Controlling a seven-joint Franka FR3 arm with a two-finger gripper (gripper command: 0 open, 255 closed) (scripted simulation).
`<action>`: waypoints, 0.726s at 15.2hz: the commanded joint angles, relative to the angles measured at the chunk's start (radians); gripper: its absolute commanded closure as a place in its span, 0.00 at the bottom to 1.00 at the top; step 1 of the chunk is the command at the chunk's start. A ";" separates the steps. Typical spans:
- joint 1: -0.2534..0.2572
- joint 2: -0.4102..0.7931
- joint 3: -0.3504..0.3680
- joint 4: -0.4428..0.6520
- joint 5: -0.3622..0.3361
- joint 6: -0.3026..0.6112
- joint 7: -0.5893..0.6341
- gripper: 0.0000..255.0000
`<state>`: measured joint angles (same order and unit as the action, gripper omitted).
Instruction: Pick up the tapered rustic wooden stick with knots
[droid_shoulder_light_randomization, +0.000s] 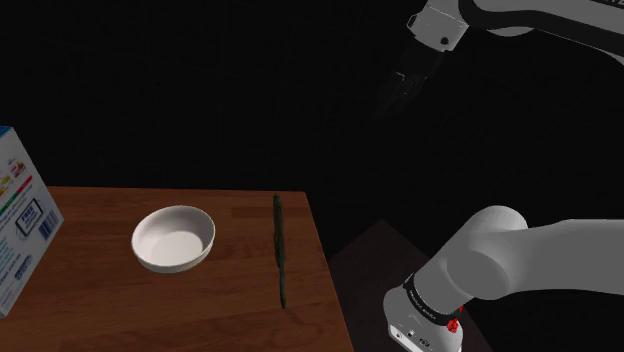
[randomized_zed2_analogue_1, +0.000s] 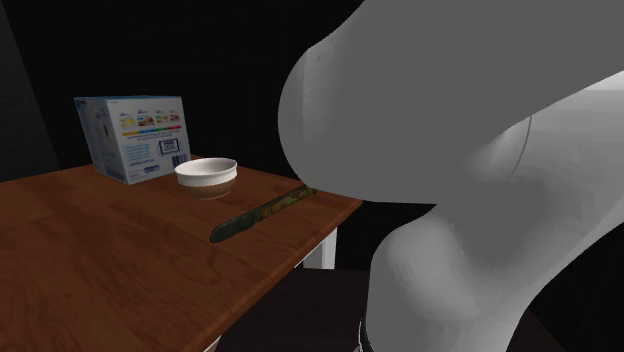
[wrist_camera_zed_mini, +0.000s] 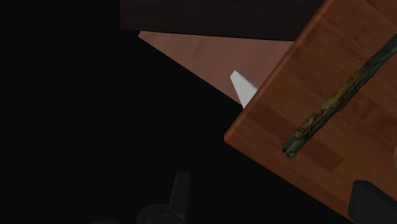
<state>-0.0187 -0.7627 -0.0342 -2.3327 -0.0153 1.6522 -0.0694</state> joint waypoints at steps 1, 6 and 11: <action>0.000 0.000 0.000 0.000 0.000 0.000 0.000 0.00; -0.001 -0.045 0.092 -0.158 0.053 0.105 0.162 0.00; 0.010 -0.046 0.196 -0.282 0.120 0.222 0.326 0.00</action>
<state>-0.0130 -0.8073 0.1372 -2.5813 0.0870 1.8423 0.2168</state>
